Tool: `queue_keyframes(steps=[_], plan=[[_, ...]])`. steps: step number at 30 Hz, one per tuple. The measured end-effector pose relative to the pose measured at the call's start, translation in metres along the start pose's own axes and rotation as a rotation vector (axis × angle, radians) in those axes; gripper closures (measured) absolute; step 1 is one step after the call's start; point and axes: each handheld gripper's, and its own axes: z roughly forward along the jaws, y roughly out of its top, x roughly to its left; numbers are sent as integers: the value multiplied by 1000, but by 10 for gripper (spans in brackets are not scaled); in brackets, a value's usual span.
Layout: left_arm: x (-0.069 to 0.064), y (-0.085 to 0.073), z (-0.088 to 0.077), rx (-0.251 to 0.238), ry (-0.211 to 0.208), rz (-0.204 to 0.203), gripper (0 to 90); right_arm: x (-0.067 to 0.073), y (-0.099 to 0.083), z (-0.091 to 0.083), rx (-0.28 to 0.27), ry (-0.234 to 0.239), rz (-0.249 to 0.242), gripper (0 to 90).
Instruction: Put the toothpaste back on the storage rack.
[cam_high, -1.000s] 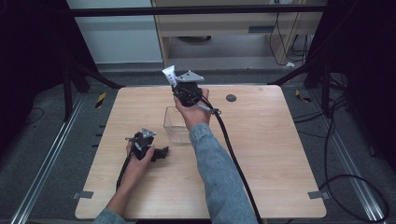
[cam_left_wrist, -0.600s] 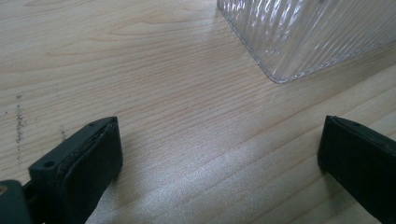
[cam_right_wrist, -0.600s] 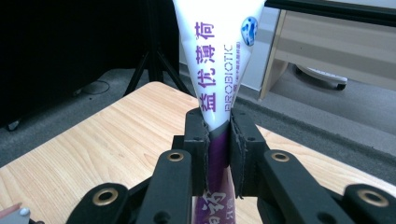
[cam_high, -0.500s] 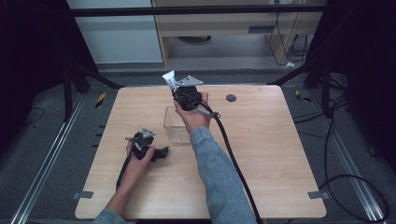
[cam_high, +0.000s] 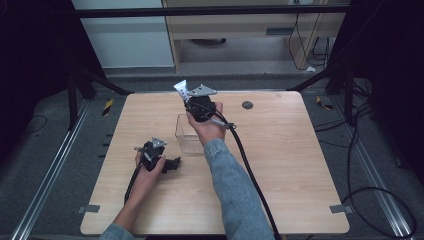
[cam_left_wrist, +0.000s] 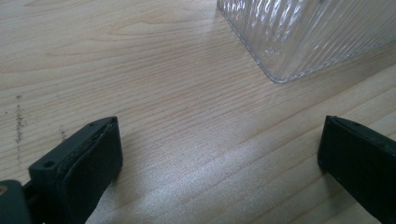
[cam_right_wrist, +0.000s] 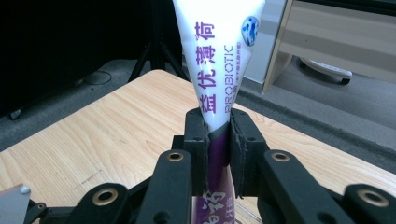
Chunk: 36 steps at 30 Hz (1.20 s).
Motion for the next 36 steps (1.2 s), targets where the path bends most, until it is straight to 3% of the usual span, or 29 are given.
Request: queue_keyframes(steps=[36], plan=[[0,0,0,0,-2,1,0,1,-14,4,52,9,-13,784]])
